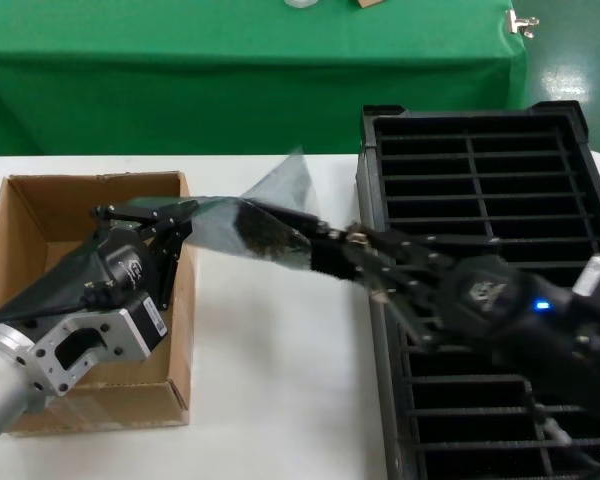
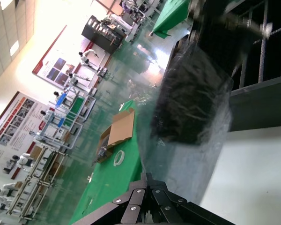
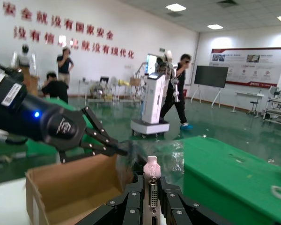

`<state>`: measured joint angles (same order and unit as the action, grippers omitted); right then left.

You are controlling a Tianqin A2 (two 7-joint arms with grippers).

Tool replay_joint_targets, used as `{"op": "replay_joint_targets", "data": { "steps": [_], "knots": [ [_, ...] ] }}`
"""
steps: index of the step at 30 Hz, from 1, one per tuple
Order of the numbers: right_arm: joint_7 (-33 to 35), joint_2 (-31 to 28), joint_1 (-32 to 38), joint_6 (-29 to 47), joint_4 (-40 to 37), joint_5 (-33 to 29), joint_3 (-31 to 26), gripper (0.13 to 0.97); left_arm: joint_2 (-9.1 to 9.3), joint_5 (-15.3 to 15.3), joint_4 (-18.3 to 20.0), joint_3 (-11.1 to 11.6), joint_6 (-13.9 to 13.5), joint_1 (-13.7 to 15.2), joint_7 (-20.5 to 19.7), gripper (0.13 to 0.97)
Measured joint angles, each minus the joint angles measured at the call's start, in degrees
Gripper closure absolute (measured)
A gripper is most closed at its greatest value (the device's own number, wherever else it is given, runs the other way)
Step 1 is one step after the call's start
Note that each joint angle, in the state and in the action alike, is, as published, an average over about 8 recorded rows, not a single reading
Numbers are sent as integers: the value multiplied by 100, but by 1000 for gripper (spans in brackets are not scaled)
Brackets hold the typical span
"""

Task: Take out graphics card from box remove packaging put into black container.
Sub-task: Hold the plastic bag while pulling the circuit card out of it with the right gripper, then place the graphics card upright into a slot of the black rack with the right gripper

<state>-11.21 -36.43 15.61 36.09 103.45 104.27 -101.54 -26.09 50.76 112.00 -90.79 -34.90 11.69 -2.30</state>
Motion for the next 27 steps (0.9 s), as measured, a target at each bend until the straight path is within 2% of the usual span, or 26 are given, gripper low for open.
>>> {"op": "replay_joint_targets", "data": {
  "steps": [9, 12, 16, 18, 21, 27],
  "knots": [
    [-984, -1607, -105, 67, 924, -604, 523, 906, 0, 0, 0, 0, 0, 0, 0, 958],
    [-1492, -2178, 230, 402, 1148, -895, 592, 906, 0, 0, 0, 0, 0, 0, 0, 958],
    [-2131, -2658, 1124, 1255, 1343, -1279, 446, 906, 0, 0, 0, 0, 0, 0, 0, 958],
    [-2371, -2705, 1672, 1795, 1394, -1456, 288, 906, 0, 0, 0, 0, 0, 0, 0, 958],
    [-2675, -2482, 2531, 2645, 1431, -1803, -37, 906, 0, 0, 0, 0, 0, 0, 0, 958],
    [-3330, -1465, 4257, 4270, 1370, -2694, -1063, 906, 0, 0, 0, 0, 0, 0, 0, 958]
  ]
}}
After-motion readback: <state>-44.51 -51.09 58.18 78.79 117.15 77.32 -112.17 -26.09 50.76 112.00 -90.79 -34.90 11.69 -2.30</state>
